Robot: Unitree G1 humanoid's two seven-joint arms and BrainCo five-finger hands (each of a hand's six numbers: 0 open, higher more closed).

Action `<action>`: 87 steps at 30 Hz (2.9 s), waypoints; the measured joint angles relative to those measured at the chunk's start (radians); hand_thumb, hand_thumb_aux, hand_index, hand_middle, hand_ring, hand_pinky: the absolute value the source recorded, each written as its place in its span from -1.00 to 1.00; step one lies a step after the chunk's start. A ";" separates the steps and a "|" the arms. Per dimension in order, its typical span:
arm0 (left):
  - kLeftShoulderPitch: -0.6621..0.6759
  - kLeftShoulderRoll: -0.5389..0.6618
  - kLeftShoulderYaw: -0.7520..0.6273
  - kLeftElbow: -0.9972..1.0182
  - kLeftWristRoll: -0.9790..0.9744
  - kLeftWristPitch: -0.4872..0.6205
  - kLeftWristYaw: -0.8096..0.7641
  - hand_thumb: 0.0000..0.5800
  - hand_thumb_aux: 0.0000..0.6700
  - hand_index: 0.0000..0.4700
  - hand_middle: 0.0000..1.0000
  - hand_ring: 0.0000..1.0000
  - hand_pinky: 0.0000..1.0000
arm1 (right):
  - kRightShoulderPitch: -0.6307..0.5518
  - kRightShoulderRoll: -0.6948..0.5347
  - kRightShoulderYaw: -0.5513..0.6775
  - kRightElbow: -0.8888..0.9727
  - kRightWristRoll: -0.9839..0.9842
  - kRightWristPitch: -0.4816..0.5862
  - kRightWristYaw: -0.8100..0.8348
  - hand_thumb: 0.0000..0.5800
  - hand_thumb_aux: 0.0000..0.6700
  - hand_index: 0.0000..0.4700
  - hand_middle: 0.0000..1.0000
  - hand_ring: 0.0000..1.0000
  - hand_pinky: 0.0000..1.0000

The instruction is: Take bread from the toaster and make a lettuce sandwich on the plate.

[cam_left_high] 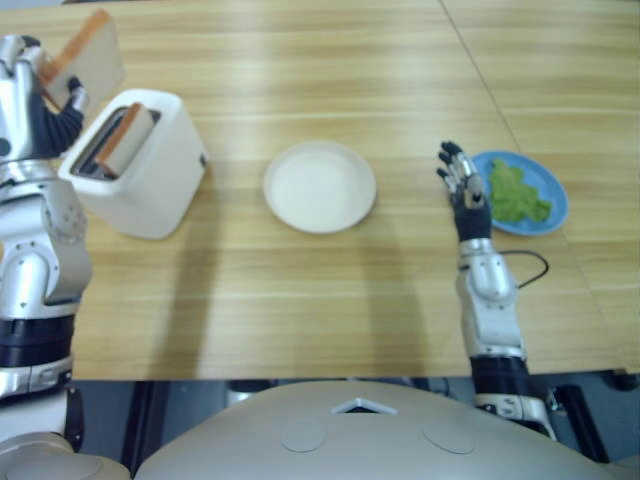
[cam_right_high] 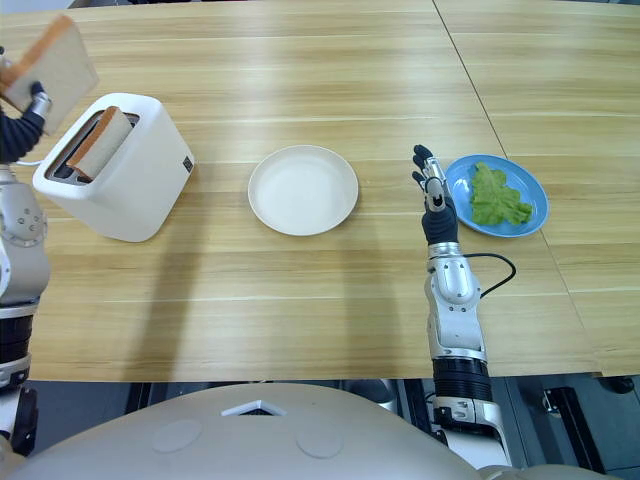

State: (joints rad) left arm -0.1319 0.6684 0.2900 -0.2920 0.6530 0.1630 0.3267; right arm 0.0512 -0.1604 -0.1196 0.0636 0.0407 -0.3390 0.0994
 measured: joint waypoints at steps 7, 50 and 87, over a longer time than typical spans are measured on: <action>-0.082 -0.274 -0.025 -0.113 -0.506 -0.115 -0.213 1.00 1.00 0.96 1.00 1.00 1.00 | -0.003 0.007 0.008 0.003 -0.001 0.001 -0.002 -1.00 -1.00 -1.00 -1.00 -1.00 -1.00; -0.259 -0.407 -0.709 0.682 0.061 -0.255 -0.149 -1.00 -1.00 -1.00 -1.00 -1.00 -1.00 | 0.010 0.003 0.008 -0.021 -0.005 0.022 0.000 -1.00 -1.00 -1.00 -1.00 -1.00 -1.00; -0.006 -0.460 -0.507 0.495 -0.087 -0.281 -0.062 -1.00 -1.00 -1.00 -1.00 -1.00 -1.00 | -0.589 -0.711 0.558 1.208 -1.069 0.107 -0.591 -1.00 -1.00 -1.00 -1.00 -1.00 -1.00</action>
State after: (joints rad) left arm -0.1378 0.2080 -0.2175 0.2034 0.5662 -0.1184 0.2649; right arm -0.5376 -0.8713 0.4388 1.2715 -1.0286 -0.2317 -0.4911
